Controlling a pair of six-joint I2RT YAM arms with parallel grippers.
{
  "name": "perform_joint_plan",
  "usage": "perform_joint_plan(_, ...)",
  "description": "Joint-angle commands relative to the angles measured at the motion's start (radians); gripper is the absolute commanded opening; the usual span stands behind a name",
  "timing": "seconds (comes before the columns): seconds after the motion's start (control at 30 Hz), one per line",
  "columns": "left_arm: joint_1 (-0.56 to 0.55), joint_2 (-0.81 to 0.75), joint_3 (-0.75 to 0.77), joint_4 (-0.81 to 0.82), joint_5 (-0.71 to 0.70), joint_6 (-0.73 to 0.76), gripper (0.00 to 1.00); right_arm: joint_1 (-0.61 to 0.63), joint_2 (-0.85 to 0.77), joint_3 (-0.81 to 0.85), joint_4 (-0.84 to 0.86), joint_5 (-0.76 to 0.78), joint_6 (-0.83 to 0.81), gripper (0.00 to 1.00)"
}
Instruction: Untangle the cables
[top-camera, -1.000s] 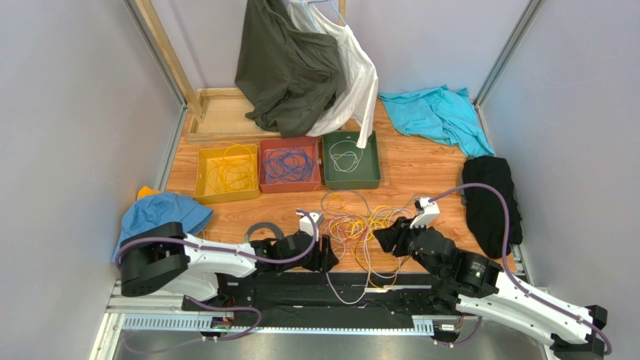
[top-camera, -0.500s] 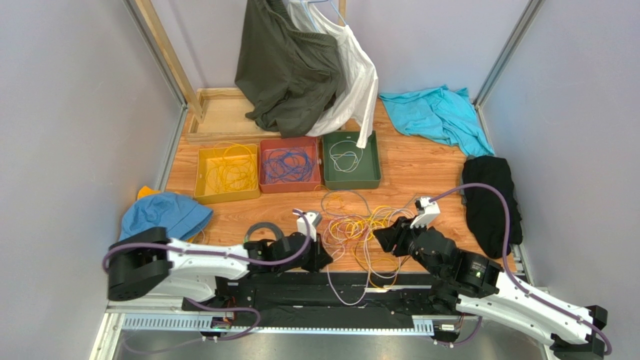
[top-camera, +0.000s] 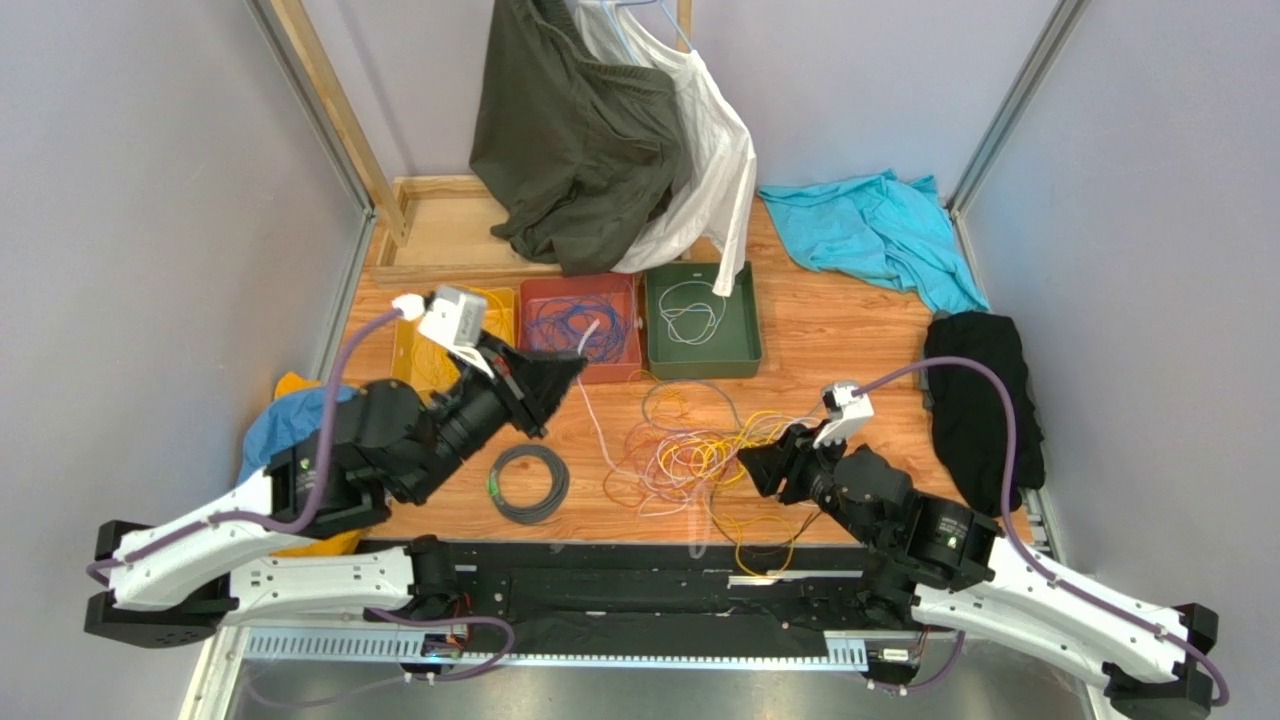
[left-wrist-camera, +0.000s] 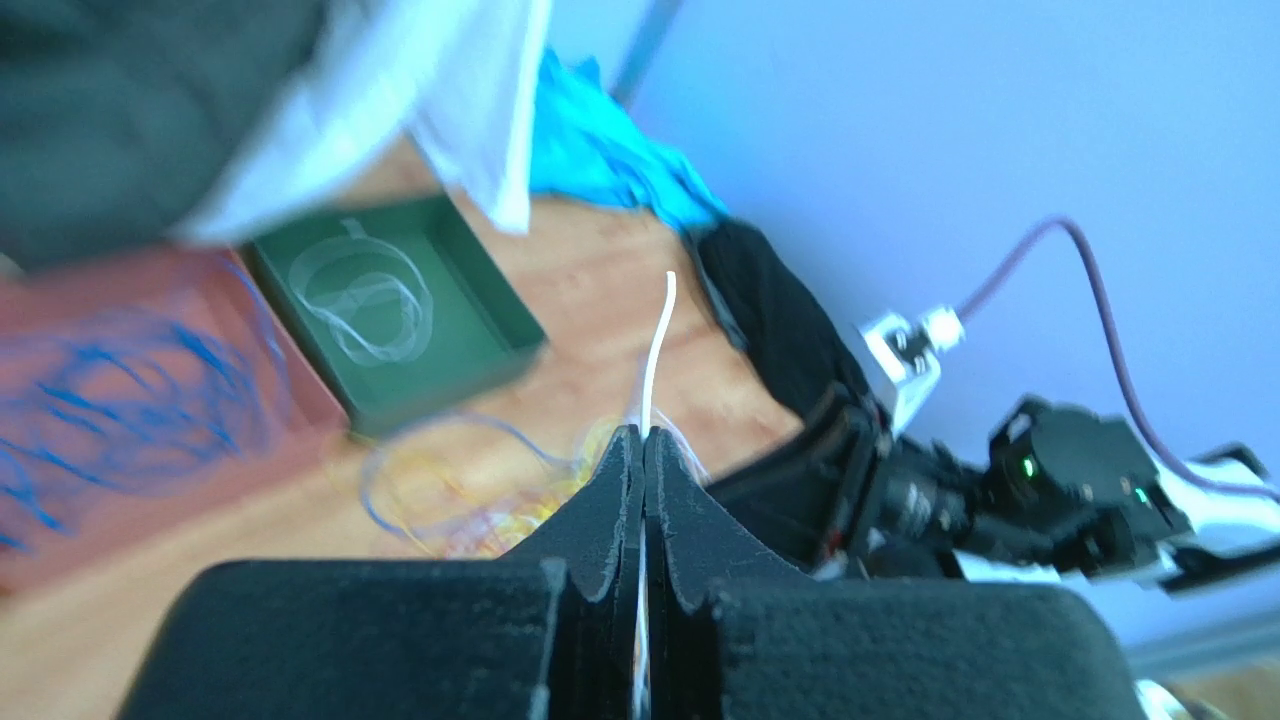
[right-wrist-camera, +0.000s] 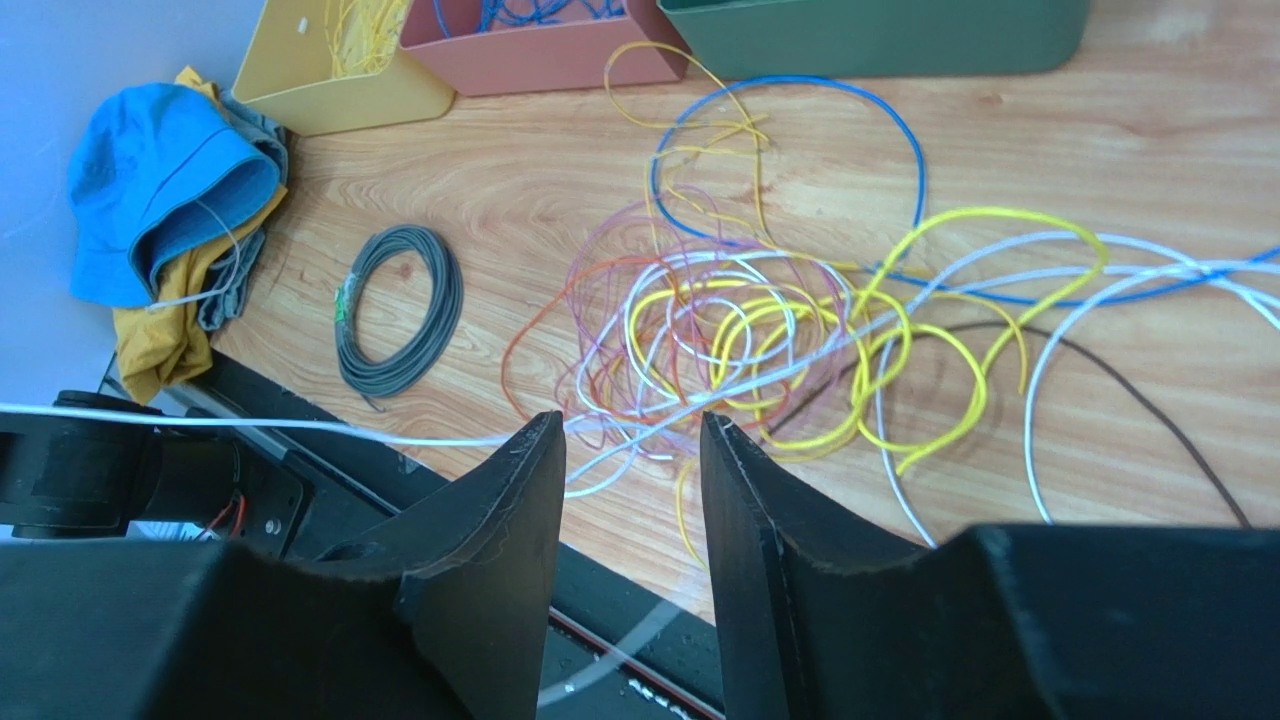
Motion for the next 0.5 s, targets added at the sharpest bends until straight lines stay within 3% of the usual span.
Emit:
perform_joint_plan(0.0, -0.002, 0.121, 0.255, -0.148, -0.135, 0.286, 0.0, 0.005, 0.073, 0.093, 0.141, -0.028, -0.094, 0.44)
perform_joint_plan(0.3, -0.002, 0.39, 0.827, -0.224, -0.252, 0.603, 0.0, 0.005, 0.142, 0.138, 0.198, -0.025, -0.163, 0.48)
perform_joint_plan(0.47, 0.005, 0.523, 1.052, -0.24, -0.27, 0.734, 0.0, 0.007, 0.165, 0.099, 0.244, -0.051, -0.174, 0.5)
